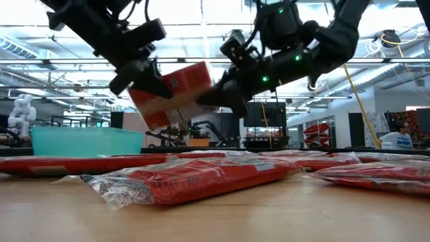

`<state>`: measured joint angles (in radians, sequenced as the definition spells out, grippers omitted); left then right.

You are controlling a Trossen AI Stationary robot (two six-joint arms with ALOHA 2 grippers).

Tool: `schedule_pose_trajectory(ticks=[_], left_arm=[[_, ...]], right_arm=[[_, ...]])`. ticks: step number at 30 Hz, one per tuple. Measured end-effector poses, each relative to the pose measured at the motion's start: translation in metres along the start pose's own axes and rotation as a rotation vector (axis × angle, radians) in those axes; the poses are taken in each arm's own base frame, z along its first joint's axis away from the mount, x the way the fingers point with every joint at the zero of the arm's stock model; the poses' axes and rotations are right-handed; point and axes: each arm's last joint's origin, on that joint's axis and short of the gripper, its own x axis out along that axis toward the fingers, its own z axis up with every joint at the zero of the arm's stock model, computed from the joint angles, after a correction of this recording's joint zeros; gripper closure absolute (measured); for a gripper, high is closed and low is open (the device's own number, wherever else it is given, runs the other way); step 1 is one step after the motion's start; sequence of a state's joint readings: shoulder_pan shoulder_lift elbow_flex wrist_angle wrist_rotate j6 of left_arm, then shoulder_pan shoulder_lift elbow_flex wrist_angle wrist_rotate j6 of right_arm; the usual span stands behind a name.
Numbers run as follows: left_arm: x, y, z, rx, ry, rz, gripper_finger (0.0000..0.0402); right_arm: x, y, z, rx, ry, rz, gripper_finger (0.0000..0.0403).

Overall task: Sort popcorn bags into baskets
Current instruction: Put the popcorn bag into the blue bin

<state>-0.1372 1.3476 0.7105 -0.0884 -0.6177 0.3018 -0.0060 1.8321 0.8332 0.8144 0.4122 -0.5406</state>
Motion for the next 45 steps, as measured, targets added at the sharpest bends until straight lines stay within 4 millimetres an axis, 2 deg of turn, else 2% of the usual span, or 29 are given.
schedule_pose_trajectory(ticks=[5,10,15,21,28,35,45], left_arm=[[-0.024,0.021,0.000,0.028,-0.024,0.065,0.0384],[-0.053,0.049,-0.006,0.076,-0.024,0.180,0.0381],[-0.075,0.076,-0.022,0.109,0.054,0.325,0.0362],[-0.084,0.097,-0.049,0.221,0.235,0.355,0.0385],[-0.074,0.118,-0.075,0.138,0.398,0.314,0.0365],[-0.053,0.134,-0.103,0.112,0.572,0.270,0.0385],[-0.007,0.153,-0.138,0.130,0.681,0.189,0.0363]], right_arm=[[-0.020,-0.013,0.004,-0.059,0.067,-0.167,0.0298],[-0.041,-0.023,-0.007,0.000,0.064,-0.154,0.0266],[-0.057,-0.032,-0.019,0.045,0.043,-0.134,0.0258],[-0.066,-0.038,-0.031,0.120,-0.038,-0.088,0.0258],[-0.068,-0.035,-0.034,0.179,-0.044,-0.068,0.0257],[-0.069,-0.033,-0.033,0.231,-0.052,-0.055,0.0258],[-0.069,-0.033,-0.032,0.217,-0.057,-0.058,0.0259]])
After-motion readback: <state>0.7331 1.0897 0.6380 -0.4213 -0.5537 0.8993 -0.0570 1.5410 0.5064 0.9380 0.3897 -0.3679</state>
